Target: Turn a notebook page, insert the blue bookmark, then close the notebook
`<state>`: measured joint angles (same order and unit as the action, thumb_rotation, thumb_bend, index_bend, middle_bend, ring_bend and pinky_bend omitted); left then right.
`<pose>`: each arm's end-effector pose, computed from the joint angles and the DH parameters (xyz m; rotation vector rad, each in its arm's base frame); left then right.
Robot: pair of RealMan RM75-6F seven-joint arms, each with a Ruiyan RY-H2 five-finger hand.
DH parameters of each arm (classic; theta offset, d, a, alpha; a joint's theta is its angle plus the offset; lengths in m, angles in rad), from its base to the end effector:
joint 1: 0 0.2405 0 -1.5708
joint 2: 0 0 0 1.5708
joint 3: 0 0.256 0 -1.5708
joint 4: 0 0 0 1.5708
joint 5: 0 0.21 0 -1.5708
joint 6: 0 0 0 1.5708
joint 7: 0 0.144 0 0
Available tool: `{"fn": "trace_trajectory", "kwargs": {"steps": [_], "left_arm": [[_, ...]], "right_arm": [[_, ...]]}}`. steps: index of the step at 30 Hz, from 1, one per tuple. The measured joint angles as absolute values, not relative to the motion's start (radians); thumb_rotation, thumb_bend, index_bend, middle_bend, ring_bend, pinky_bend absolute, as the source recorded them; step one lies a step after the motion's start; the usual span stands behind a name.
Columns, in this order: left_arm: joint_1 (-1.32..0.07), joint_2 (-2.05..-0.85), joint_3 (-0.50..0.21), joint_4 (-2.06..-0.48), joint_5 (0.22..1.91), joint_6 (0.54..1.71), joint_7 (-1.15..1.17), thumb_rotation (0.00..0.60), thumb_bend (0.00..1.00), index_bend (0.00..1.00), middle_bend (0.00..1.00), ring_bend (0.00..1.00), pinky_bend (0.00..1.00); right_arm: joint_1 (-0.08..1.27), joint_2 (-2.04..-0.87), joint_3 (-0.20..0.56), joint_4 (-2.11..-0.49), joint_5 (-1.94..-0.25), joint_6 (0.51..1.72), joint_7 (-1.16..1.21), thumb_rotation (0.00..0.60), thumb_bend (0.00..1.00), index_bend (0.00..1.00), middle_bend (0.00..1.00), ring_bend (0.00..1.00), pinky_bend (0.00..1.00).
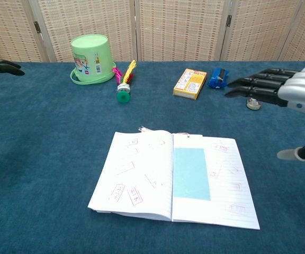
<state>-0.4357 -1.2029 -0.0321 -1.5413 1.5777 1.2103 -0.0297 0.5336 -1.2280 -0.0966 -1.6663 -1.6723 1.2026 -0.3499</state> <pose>-0.2455 0.2720 0.0959 -1.8190 -0.8483 -1.0004 -0.1998 -0.2435 0.0583 2.1139 -0.4835 0.8844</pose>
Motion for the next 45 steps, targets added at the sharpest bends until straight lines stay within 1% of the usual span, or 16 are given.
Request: {"fn": "trace_trajectory", "kwargs": {"steps": [7, 12, 19, 23, 28, 30, 38, 45], "left_arm": [[-0.454, -1.238, -0.016, -1.495, 1.669, 1.239, -0.046, 0.600, 0.23, 0.17, 0.03, 0.05, 0.16], [-0.492, -1.274, 0.009, -1.433, 1.785, 1.256, -0.047, 0.600, 0.23, 0.18, 0.04, 0.05, 0.16], [-0.547, -1.318, 0.051, -1.383, 1.902, 1.264, -0.031, 0.600, 0.23, 0.16, 0.04, 0.05, 0.16], [-0.567, -1.372, 0.080, -1.347, 1.958, 1.268, -0.018, 0.600, 0.23, 0.13, 0.04, 0.05, 0.16], [-0.583, -1.432, 0.106, -1.298, 1.988, 1.265, -0.005, 0.600, 0.23, 0.04, 0.04, 0.05, 0.16], [-0.587, -1.460, 0.112, -1.282, 1.994, 1.264, -0.001, 0.600, 0.23, 0.02, 0.04, 0.05, 0.16], [-0.600, -1.592, 0.123, -1.172, 2.011, 1.282, 0.018, 0.600, 0.23, 0.02, 0.04, 0.05, 0.16], [-0.608, -1.658, 0.129, -1.118, 1.996, 1.275, 0.042, 0.600, 0.23, 0.02, 0.04, 0.05, 0.16]], "right_arm": [[0.492, -1.181, -0.093, -1.653, -1.689, 1.268, -0.310, 0.600, 0.10, 0.00, 0.00, 0.00, 0.00], [0.467, -1.141, -0.078, -1.667, -1.699, 1.308, -0.306, 0.600, 0.10, 0.00, 0.00, 0.00, 0.00], [0.431, -1.109, -0.067, -1.692, -1.699, 1.340, -0.309, 0.600, 0.10, 0.00, 0.00, 0.00, 0.00], [0.408, -1.098, -0.060, -1.697, -1.681, 1.348, -0.312, 0.600, 0.10, 0.00, 0.00, 0.00, 0.00], [0.397, -1.100, -0.049, -1.692, -1.675, 1.346, -0.313, 0.600, 0.10, 0.00, 0.00, 0.00, 0.00], [0.396, -1.104, -0.042, -1.690, -1.676, 1.345, -0.313, 0.600, 0.10, 0.00, 0.00, 0.00, 0.00], [0.383, -1.106, -0.026, -1.691, -1.669, 1.341, -0.313, 0.600, 0.10, 0.00, 0.00, 0.00, 0.00], [0.371, -1.106, -0.019, -1.687, -1.667, 1.341, -0.299, 0.600, 0.10, 0.00, 0.00, 0.00, 0.00]]}}
